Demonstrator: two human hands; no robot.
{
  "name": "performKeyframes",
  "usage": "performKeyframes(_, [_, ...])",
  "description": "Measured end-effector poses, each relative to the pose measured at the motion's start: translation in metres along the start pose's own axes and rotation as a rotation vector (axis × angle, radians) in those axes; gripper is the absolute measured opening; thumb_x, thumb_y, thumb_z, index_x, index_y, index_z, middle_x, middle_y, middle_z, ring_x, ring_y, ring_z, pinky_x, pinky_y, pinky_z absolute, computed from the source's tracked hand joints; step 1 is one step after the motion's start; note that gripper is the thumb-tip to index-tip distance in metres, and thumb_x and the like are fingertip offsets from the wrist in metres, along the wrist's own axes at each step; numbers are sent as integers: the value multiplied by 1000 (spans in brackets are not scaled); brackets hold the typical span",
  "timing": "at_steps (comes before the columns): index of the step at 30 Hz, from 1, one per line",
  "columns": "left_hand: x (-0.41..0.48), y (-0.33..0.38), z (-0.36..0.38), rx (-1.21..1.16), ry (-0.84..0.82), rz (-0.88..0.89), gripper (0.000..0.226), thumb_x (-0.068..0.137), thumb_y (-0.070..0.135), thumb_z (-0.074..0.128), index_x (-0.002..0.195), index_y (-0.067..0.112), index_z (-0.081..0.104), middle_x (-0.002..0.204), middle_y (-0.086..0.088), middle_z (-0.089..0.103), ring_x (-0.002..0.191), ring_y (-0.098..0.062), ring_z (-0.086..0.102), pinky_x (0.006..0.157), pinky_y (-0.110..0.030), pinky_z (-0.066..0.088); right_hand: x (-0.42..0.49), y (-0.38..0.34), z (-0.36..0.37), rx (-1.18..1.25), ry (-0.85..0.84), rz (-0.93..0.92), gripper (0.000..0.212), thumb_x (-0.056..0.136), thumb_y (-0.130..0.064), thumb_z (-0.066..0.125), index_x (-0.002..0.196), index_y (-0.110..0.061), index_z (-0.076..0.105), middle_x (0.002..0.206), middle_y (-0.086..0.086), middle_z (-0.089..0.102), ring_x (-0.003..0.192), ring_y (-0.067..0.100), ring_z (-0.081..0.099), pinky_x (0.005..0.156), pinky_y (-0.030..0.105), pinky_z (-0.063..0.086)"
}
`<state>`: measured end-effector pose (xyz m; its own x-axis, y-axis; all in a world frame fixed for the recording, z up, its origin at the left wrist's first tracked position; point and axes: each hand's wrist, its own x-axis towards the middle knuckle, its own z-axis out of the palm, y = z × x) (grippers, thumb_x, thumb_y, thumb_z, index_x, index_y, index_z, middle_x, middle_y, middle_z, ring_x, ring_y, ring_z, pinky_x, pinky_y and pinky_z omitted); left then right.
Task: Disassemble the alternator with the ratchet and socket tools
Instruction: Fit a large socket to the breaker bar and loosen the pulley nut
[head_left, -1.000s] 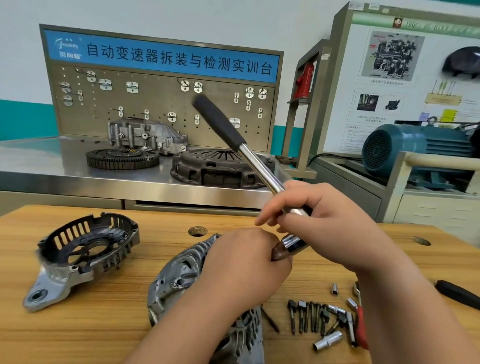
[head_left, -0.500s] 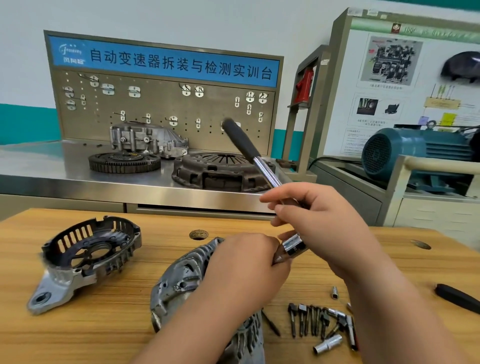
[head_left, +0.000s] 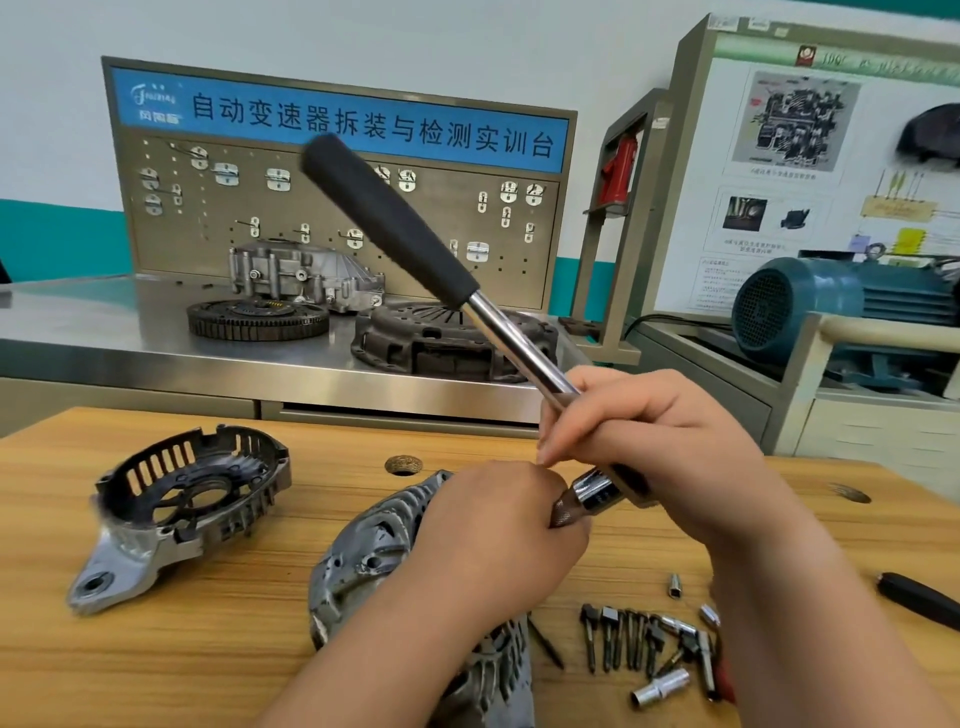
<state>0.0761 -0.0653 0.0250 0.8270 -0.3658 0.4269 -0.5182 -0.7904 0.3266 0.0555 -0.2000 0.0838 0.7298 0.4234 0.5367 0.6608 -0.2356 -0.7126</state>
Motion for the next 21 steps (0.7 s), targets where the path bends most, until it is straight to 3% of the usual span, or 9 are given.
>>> performKeyframes(4, [0, 1, 1, 39, 6, 6, 42, 91, 42, 48, 55, 22, 37, 55, 4, 43, 54, -8, 40, 46, -25, 24, -3, 3, -5, 87, -81, -72, 20, 70, -10, 64, 77, -22, 79, 79, 11, 64, 78, 22, 59, 69, 34, 48])
performKeyframes(9, [0, 4, 0, 65, 29, -3, 40, 92, 38, 47, 57, 22, 35, 59, 4, 44, 55, -9, 39, 45, -26, 24, 0, 7, 5, -8, 176, 125, 34, 88, -3, 59, 84, -31, 78, 86, -4, 72, 79, 9, 67, 69, 29, 57])
performKeyframes(13, [0, 4, 1, 83, 24, 5, 39, 92, 36, 46, 58, 22, 34, 59, 5, 43, 54, -10, 37, 47, -27, 25, 3, 7, 14, -293, 342, 378, 33, 99, -15, 46, 87, -35, 69, 84, -9, 65, 69, 5, 66, 57, 22, 47])
performKeyframes(16, [0, 5, 2, 82, 24, 14, 37, 90, 37, 47, 58, 22, 36, 60, 5, 45, 58, -14, 42, 50, -28, 29, 2, 9, 9, -328, 302, 506, 36, 103, -17, 37, 88, -35, 65, 87, -3, 62, 76, 14, 66, 45, 17, 40])
performKeyframes(18, [0, 6, 3, 74, 23, 4, 37, 89, 38, 48, 58, 22, 38, 60, 5, 46, 61, -15, 45, 50, -28, 30, 1, 10, 4, -314, 256, 503, 39, 103, -16, 37, 89, -36, 67, 90, -7, 61, 77, 11, 66, 39, 11, 36])
performKeyframes(21, [1, 5, 2, 53, 34, -29, 36, 88, 36, 49, 58, 20, 39, 61, 4, 48, 63, -18, 47, 48, -27, 29, -2, 10, -1, -357, 117, 325, 42, 101, -16, 40, 94, -45, 70, 94, -17, 64, 84, -2, 64, 55, 9, 43])
